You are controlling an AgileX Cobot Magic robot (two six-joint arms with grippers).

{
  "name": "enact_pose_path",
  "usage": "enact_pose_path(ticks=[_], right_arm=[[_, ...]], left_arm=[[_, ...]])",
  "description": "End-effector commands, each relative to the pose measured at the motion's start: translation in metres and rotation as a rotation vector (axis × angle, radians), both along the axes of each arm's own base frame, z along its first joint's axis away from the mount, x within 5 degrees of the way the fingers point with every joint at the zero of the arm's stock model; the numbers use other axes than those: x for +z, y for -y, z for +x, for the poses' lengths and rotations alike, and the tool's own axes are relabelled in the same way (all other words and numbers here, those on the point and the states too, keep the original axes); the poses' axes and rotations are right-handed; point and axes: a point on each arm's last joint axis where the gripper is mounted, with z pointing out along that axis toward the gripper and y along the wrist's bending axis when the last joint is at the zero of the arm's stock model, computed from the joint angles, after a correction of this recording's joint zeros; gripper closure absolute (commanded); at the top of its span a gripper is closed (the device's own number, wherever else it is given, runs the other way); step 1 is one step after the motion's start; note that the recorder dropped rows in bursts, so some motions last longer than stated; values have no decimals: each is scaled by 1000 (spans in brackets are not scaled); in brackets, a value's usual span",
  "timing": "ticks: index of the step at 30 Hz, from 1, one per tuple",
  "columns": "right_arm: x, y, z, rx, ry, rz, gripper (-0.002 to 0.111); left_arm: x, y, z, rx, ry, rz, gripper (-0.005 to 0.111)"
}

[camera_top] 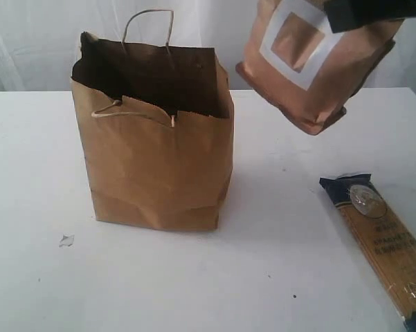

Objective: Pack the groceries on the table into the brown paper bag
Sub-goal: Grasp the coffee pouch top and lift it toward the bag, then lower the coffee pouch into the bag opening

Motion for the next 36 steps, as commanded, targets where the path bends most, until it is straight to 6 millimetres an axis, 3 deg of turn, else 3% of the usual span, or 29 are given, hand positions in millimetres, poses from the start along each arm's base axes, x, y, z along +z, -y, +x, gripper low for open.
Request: enact_pose_path(ticks=[1,6,17,31,36], right_arm=[[34,-12,-15,91,128,63,108],[46,-34,-17,181,144,82,108],[40,-89,5,303,152,21,108],[28,-124,41,315,201,-64,108],[8,-133,66,287,158,-109,108]], left_arm=[[0,0,0,1,2,-10,107],[0,0,0,1,2,-10,107],[0,0,0,1,2,-10,107],[0,0,0,1,2,-10,107],[0,0,0,1,2,-10,107]])
